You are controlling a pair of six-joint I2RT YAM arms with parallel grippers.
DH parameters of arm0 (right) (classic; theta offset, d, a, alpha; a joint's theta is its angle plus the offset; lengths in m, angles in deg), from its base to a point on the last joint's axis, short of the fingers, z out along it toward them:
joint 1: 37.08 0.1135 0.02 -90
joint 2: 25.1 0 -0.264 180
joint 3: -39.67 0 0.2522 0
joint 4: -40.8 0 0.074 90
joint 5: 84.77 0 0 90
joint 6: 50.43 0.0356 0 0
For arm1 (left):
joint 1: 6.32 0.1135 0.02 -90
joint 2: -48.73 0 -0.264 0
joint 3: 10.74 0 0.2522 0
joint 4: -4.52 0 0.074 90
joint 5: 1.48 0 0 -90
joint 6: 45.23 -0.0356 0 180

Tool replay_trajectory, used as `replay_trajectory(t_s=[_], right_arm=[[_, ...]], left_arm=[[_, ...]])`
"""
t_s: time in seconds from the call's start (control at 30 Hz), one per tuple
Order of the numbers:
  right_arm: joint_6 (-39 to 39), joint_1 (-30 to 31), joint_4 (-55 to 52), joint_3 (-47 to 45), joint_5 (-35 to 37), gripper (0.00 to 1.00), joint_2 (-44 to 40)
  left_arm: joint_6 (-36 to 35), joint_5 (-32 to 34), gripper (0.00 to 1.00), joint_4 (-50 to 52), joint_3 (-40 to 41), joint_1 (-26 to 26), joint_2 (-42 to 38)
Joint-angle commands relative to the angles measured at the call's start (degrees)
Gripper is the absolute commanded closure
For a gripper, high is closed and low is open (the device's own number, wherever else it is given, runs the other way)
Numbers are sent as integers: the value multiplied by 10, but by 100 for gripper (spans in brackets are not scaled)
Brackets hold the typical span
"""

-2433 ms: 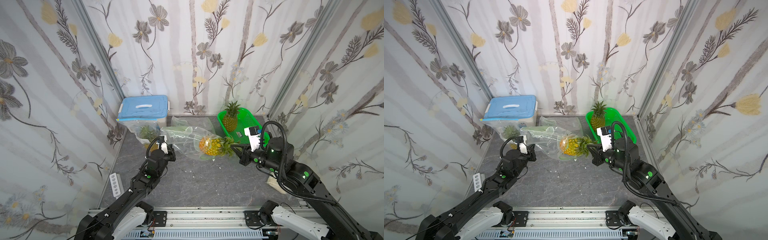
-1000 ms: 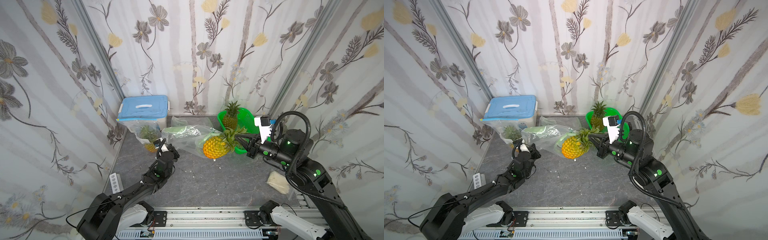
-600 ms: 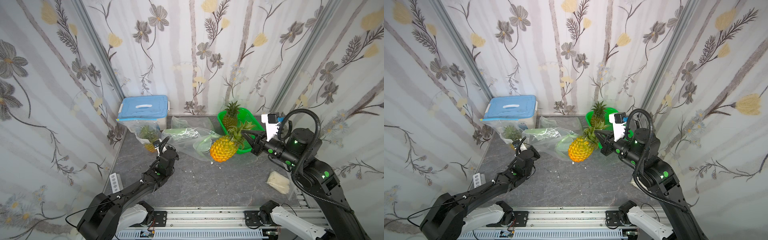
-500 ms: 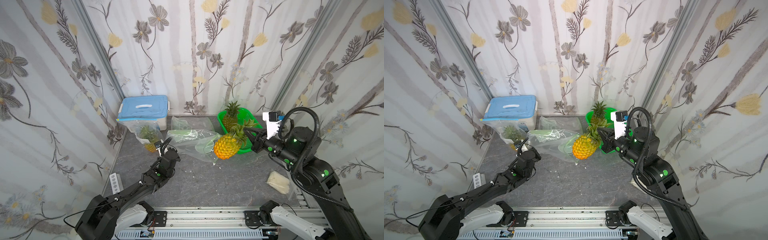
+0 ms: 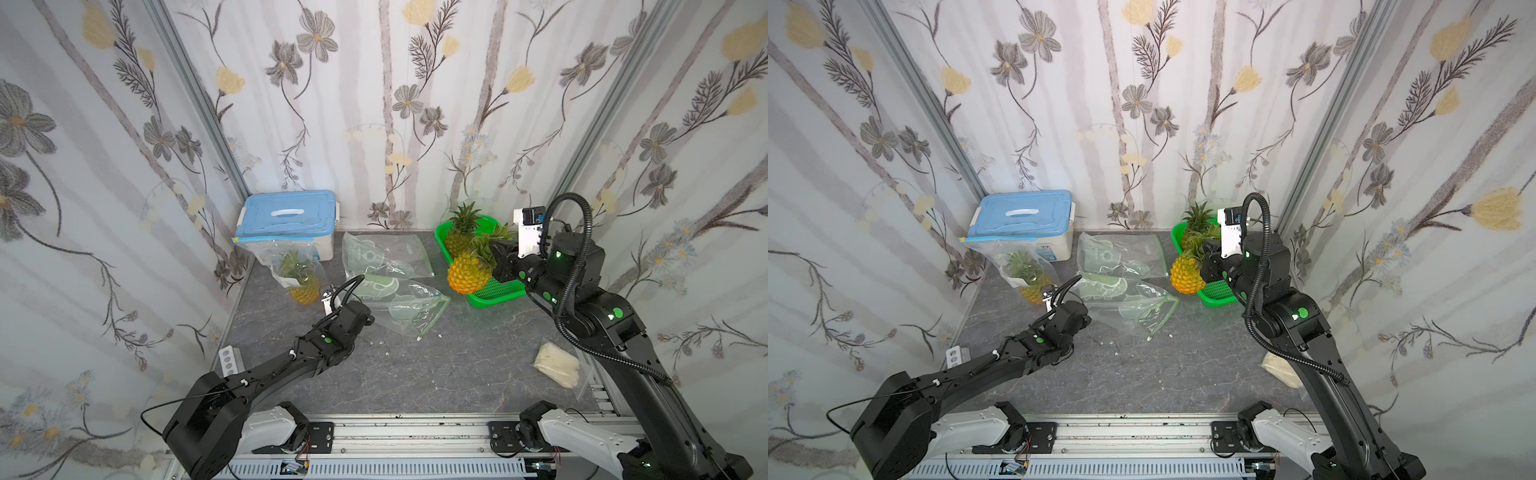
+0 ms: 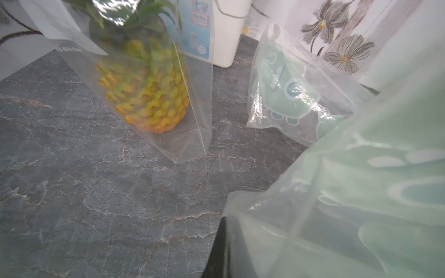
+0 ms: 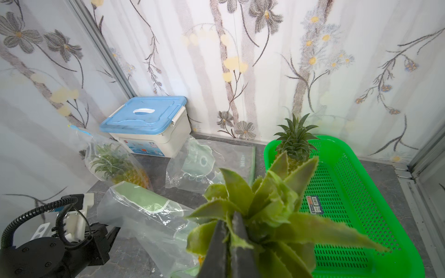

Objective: Open the zip-top bag and take out the pineapple
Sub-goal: Place the zipper food storage bag at the center of the board.

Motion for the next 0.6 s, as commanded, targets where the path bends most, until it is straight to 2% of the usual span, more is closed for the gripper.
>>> replay_trajectory(t_s=[0.0,0.17,0.27,0.37,0.57], right_arm=[[-22,-6,66,4,43,100,20],[-36,-24,101,-10,79,100,77],[-35,-44,122,-9,86,100,117],[-39,-55,138,-2,95,100,153],[-66,-64,141,40,148,100,229]], left_arm=[[16,-25,100,17,-15,-2,10],[2,-46,60,55,-29,-6,-14],[-9,-62,48,86,-38,-9,-47],[-13,-69,45,117,-42,-12,-78],[-13,-50,44,149,-36,-12,-131]])
